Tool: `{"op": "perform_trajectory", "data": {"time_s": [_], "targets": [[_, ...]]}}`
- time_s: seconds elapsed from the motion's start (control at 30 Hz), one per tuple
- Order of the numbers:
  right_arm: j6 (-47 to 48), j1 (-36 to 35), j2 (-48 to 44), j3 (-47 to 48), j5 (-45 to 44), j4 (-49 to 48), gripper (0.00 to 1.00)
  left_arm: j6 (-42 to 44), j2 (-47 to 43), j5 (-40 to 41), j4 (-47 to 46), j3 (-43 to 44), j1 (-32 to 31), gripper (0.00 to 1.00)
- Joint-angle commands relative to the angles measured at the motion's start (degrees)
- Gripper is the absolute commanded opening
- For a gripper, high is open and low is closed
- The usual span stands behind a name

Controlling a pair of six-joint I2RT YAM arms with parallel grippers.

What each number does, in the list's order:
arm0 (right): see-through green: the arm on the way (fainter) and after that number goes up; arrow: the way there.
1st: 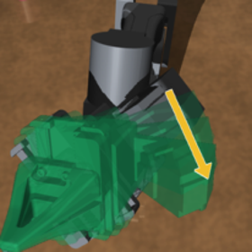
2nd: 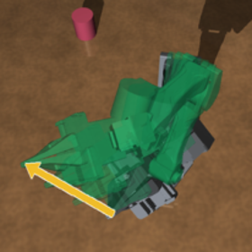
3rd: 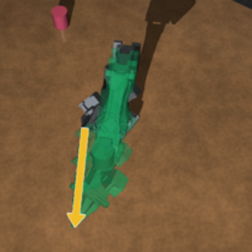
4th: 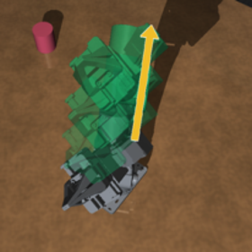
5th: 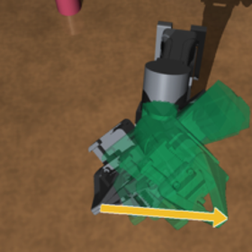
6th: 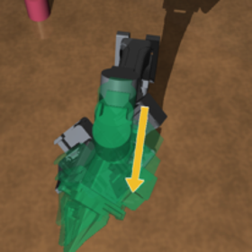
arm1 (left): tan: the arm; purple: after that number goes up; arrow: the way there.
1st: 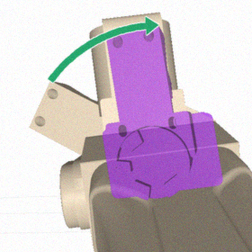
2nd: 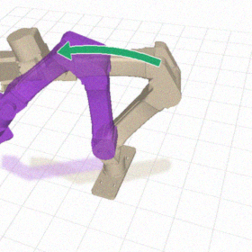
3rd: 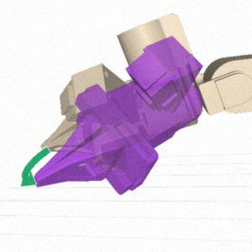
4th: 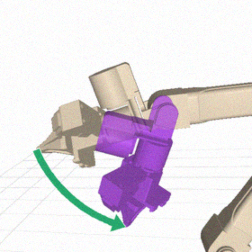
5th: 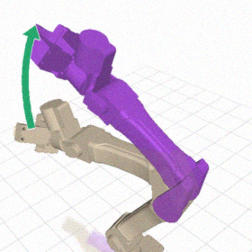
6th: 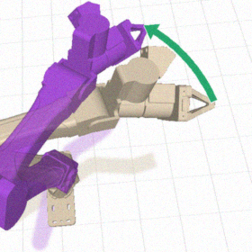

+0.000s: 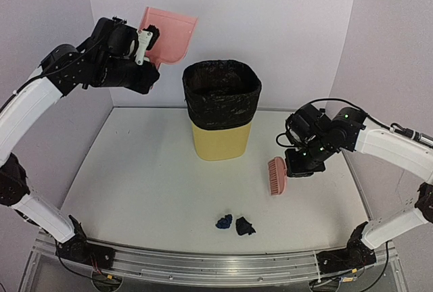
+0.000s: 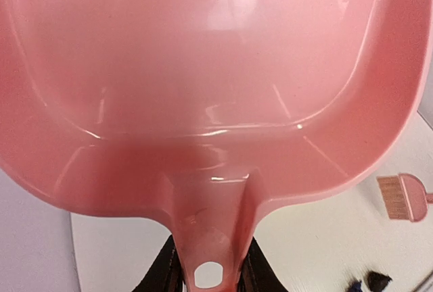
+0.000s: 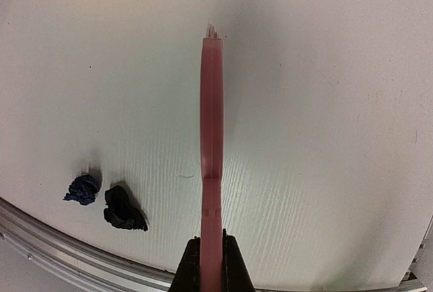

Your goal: Sweep away the paper scraps from the table

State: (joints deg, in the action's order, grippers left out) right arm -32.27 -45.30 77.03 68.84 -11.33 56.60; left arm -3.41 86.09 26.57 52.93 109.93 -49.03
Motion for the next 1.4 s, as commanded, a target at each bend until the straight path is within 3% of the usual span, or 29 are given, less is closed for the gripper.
{"op": "perform_trajectory", "data": {"time_s": [0.0,0.33,0.67,0.87,1.17,1.37], "targets": [[1.5,0.0,-1.1,0.3,3.1,-0.7,0.0,-13.5,-7.4,-10.8,7.2,-10.9,-0.7,0.0],[1.5,0.1,-0.2,1.5,8.0,1.7,0.0,-21.4,-15.6,-25.3,13.5,-36.8,-2.0,0.0],[-3.5,0.1,1.7,5.6,10.0,15.7,0.0,-21.3,-12.9,-32.5,14.8,-46.9,-6.1,0.0],[-7.3,0.1,0.8,5.9,13.6,23.3,0.0,-17.2,-5.4,-35.7,12.1,-47.9,-11.3,0.0],[-7.7,0.1,-0.8,4.7,22.3,23.9,0.0,-11.5,8.3,-37.1,13.8,-44.5,-22.2,0.0],[-6.9,0.1,0.6,4.6,24.9,23.9,0.0,-10.2,11.1,-37.5,15.6,-43.6,-25.7,0.0]]}}
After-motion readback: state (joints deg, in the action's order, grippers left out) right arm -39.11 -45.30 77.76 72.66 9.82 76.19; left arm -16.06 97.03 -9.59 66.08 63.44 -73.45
